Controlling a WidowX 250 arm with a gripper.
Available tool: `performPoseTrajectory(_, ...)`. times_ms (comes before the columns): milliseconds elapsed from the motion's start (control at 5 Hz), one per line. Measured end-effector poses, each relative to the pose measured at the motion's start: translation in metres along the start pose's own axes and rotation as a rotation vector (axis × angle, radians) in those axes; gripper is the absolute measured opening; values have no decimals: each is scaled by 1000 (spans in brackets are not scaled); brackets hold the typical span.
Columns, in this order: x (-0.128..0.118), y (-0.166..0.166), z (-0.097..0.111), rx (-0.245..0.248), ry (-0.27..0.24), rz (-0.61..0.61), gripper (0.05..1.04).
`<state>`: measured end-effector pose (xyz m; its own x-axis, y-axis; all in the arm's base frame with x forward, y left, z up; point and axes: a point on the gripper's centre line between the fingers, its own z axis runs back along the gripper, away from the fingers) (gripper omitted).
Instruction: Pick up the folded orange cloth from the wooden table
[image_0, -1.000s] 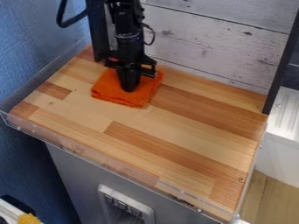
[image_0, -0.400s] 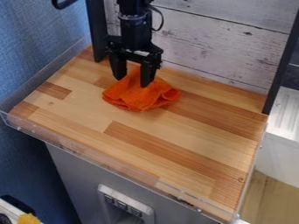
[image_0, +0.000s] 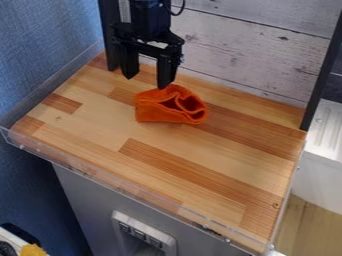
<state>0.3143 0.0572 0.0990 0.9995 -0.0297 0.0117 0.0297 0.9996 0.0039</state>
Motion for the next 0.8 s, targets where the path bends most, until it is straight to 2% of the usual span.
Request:
performPoseTrajectory(400, -11, -4, 9, -5, -10, 11, 997)
performPoseTrajectory(800, -6, -6, 15, -5, -13, 20, 999)
